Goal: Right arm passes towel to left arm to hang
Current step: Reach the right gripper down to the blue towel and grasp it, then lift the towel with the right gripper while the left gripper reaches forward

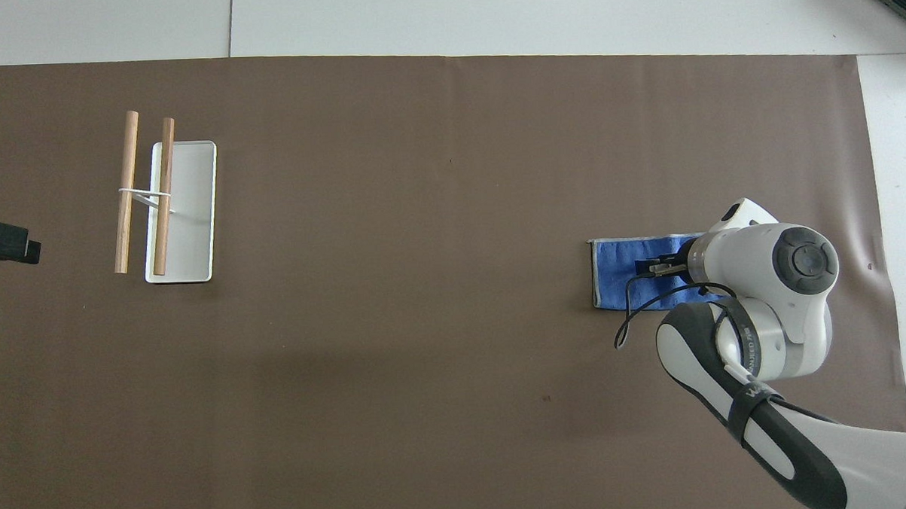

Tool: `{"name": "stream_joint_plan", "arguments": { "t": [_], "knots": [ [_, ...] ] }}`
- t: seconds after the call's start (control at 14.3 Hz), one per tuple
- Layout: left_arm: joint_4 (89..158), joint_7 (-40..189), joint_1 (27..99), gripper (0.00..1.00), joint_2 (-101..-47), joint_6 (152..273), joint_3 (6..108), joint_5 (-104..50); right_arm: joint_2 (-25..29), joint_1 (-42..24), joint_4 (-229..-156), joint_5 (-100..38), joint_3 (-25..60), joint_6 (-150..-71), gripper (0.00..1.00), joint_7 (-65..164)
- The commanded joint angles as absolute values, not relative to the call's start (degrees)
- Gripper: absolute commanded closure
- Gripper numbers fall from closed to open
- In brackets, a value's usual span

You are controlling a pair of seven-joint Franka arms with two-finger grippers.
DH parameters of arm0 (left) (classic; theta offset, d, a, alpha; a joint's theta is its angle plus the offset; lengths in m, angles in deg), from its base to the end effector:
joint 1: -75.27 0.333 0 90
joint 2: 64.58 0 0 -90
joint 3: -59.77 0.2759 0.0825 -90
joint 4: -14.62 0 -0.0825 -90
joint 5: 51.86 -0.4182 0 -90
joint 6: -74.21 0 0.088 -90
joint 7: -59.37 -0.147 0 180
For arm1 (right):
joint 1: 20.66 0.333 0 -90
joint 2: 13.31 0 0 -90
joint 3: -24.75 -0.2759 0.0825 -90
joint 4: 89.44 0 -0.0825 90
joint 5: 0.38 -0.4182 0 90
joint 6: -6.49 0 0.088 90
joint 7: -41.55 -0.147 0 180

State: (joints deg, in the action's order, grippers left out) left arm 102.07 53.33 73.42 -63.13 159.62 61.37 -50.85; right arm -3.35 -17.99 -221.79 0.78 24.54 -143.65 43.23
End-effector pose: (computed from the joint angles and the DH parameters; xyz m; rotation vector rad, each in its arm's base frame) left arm 0.5734 -0.0050 0.5745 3.1180 -0.1734 -0.0146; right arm 0.5564 0.0281 0.1763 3.1214 0.1505 0.2140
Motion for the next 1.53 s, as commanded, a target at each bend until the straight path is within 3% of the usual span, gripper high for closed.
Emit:
{"name": "stream_joint_plan", "arguments": {
  "t": [0.0, 0.14, 0.35, 0.84, 1.47],
  "knots": [
    [103.4, 53.2, 73.1, 0.0, -61.9, 159.2, 62.0, -50.4, -3.9, -18.6, -223.4, -2.2, 24.0, -144.7, 1.0, 44.1],
    [103.4, 53.2, 73.1, 0.0, -61.9, 159.2, 62.0, -50.4, -3.8, -18.1, -221.7, -4.3, 24.0, -143.0, 1.0, 44.4],
    [103.4, 53.2, 73.1, 0.0, -61.9, 159.2, 62.0, -50.4, -4.5, -17.8, -215.1, -7.6, 23.4, -134.0, 1.0, 44.5],
    [103.4, 53.2, 73.0, 0.0, -61.9, 159.2, 62.0, -50.4, -9.7, -16.0, -208.4, -15.5, 20.5, -127.0, 1.0, 44.1],
    [103.7, 52.6, 72.6, 0.0, -61.8, 159.9, 61.9, -50.4, -10.8, -16.0, -205.3, -64.1, 9.6, -125.0, 1.0, 44.7]
  ]
}}
